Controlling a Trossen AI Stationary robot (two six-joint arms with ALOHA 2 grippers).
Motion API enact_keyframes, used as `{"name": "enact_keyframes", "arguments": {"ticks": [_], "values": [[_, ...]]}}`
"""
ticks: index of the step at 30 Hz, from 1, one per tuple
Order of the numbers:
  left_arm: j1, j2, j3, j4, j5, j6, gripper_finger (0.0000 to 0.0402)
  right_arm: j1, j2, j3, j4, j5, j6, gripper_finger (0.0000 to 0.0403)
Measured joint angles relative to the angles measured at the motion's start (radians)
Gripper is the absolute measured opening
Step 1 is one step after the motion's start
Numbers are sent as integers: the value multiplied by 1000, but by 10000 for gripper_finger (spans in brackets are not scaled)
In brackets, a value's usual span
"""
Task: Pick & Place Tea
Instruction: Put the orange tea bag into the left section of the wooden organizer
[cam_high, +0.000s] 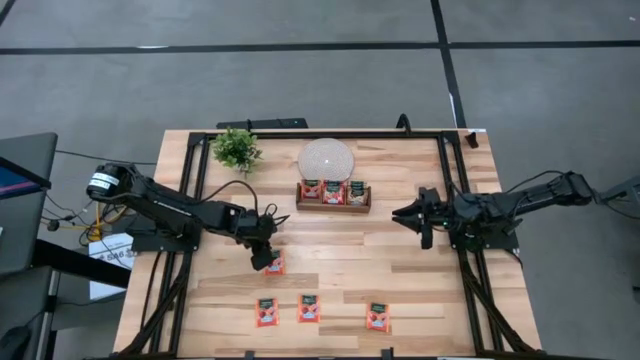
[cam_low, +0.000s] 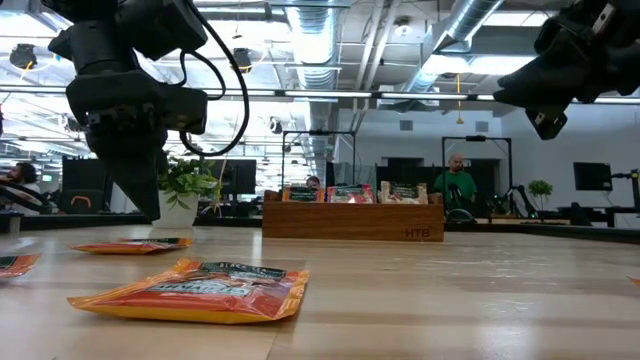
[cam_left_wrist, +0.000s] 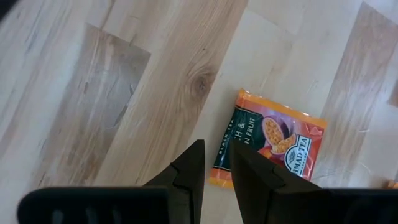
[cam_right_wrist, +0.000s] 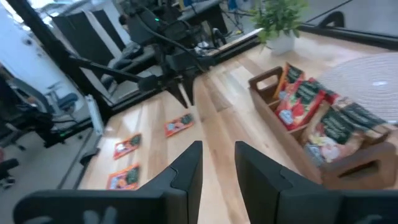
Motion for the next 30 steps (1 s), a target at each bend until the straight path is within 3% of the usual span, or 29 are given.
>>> {"name": "enact_keyframes", "arguments": {"ticks": [22,30], "values": [[0,3,0,19,-27,68,69,-46,1,0,-6,1,2,86],[0,115,30,41,22,47,70,-46,1,0,1,1,3,86]]}}
